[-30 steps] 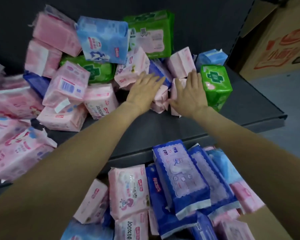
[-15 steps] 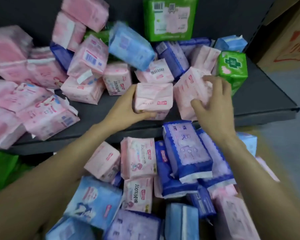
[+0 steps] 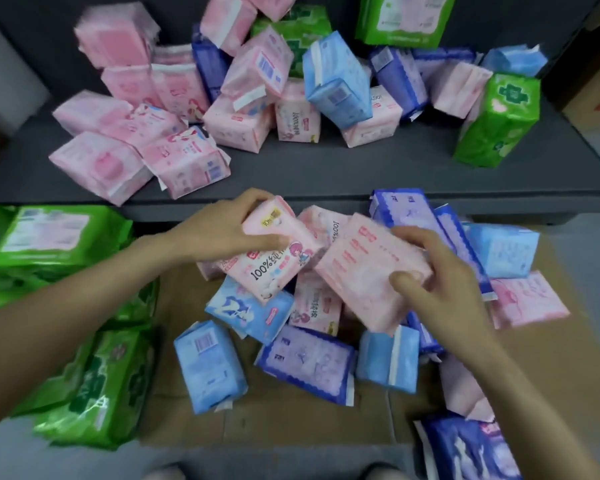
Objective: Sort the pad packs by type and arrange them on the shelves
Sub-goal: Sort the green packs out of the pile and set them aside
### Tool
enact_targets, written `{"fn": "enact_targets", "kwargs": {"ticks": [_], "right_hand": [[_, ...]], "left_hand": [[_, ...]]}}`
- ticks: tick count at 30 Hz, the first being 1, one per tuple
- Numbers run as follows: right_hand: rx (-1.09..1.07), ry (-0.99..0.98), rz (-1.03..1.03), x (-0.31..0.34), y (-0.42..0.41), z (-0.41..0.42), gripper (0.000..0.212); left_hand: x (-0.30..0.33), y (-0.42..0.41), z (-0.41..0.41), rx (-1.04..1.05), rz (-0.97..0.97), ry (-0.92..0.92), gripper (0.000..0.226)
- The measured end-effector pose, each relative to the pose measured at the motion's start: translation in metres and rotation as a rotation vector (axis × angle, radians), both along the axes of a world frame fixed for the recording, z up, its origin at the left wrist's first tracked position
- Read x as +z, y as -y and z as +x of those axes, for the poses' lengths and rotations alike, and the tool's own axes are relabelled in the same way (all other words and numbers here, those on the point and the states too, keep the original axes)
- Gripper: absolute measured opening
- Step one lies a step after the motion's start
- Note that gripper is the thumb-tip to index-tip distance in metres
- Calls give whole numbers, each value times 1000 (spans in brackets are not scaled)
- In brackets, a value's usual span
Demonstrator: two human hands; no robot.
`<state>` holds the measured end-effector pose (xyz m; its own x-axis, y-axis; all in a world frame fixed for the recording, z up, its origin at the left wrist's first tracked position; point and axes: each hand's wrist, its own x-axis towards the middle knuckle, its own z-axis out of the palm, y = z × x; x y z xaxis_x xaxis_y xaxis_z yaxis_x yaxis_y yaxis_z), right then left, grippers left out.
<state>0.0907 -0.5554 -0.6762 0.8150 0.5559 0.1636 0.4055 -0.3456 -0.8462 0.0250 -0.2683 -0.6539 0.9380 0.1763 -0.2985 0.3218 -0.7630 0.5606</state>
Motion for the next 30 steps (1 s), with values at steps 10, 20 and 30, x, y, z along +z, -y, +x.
{"fn": "enact_targets", "kwargs": {"ticks": [10,20,30], "right_hand": [[303,698,-667,-83,0,-15,32],[-86,612,-520,-79,7,-30,35],[82,594,-689,-90,-7,-18,48]], "left_hand": [[-45,38,-17,-285,90,-87,89],[-90,60,20,-293,3,127,62],[-105,72,25,-220,-44,361,34]]}}
